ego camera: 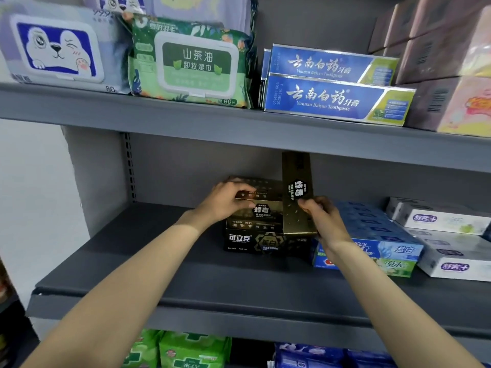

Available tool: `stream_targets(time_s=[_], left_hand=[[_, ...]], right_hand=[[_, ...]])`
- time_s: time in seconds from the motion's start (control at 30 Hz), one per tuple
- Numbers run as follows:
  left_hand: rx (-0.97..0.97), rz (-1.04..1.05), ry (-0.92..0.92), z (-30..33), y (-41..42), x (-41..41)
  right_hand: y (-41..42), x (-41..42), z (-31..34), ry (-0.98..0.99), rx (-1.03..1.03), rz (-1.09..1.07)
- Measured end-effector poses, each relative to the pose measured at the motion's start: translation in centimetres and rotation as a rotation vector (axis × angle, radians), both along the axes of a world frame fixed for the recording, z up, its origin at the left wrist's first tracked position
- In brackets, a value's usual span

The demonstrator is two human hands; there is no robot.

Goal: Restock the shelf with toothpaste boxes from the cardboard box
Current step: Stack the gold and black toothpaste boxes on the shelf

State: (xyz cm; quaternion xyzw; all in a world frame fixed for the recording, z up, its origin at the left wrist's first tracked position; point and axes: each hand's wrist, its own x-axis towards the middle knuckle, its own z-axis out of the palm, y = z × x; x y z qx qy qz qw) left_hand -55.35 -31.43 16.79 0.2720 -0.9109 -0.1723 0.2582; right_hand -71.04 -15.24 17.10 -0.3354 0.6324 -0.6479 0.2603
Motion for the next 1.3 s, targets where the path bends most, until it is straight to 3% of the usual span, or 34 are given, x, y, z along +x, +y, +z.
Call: stream_targets(time_s=[0.2,0.33,0.47,0.67,0.73,0.83,1.0,1.3], left_hand=[[-0.089,0.006,0.048,0.2,0.8,-1.3],[-0.222,0.170,0.007,0.3,1.3,-2.2],[-0.012,0.284,0.092,-0.6,0.6,-0.7],[0.397,0.246,0.641,-2.3,1.1,2.5],[0.567,0.197,0.745,-2.1,1.9,3.1],[0.663,0.106,0.679,-2.3,2.6,3.4],[0.443,0.129,0.427,-2.6,2.7,3.2],[0.244,0.207,0.367,-2.8,3.7,2.3]], right_hand=[[-0.2,0.2,-0.1,0.037,-0.034,-0.017],[-0.1,-0.1,0.3,0.214,-0.042,-0.060],[0.5,-0.4,1.2,0.375,-0.016,0.062],[0.6,-1.2,3.0,0.707,0.177,0.327],[0.2,-1.6,3.4,0.839,0.264,0.376],[-0.5,-1.9,3.5,0.947,0.343,0.385],[-1.4,-1.7,2.7,1.101,0.347,0.310],[-1.2,-0.7,1.3,1.151,0.353,0.188]])
